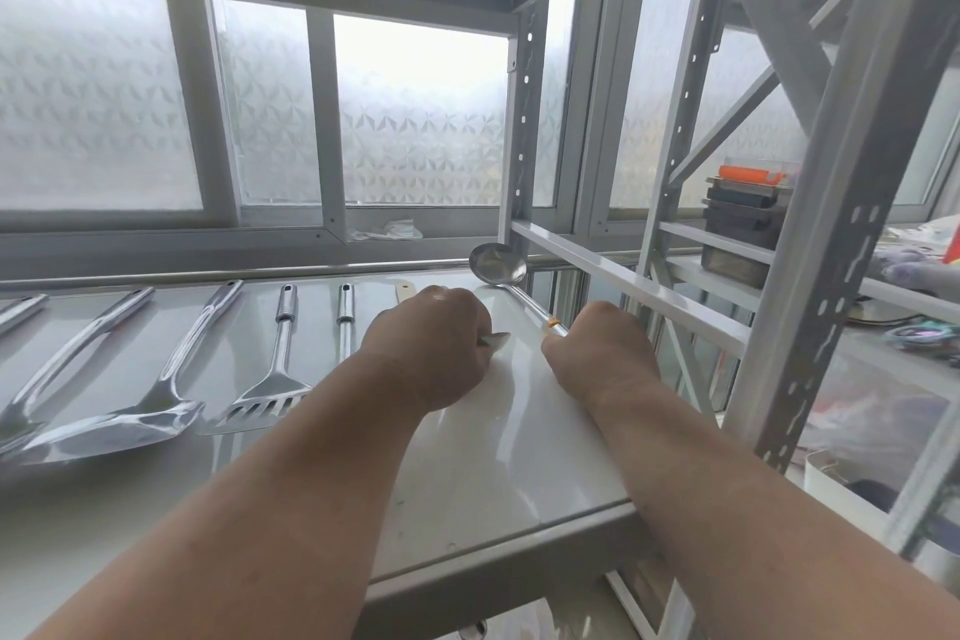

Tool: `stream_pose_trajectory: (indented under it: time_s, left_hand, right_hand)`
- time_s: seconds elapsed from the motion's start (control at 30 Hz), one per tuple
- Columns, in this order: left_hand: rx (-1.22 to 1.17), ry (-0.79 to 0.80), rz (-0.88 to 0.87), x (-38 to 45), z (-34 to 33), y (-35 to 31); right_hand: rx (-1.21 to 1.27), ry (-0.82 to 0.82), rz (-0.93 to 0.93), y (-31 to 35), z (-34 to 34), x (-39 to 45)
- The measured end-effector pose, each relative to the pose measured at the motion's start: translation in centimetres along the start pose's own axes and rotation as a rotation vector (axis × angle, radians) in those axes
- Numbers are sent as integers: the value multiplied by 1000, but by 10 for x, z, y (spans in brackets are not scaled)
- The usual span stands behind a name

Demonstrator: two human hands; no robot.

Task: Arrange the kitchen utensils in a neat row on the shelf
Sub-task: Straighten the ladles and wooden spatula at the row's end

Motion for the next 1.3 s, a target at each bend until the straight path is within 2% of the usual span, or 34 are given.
stream_pose_trajectory:
  time_s: [1.13,1.23,1.3]
  left_hand:
    - [17,-7,5,0,2,-1]
    - [-27,-57,5,2,5,0]
    - [-89,-204,-7,1,21,-2]
  right_hand:
    - [72,24,-17,2,6,-7]
    - [100,-28,-2,4,12,-11]
    - [108,-48,5,6,16,-14]
Point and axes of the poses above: each hand's wrist, its own x-axis towards the middle knuckle, its own z-axis out of the back of the hand, y = z × x, the point moved 10 cm from there along x, towards the middle knuckle, and after that the axes turned 13 degrees about -z, right-handed, at the moved point
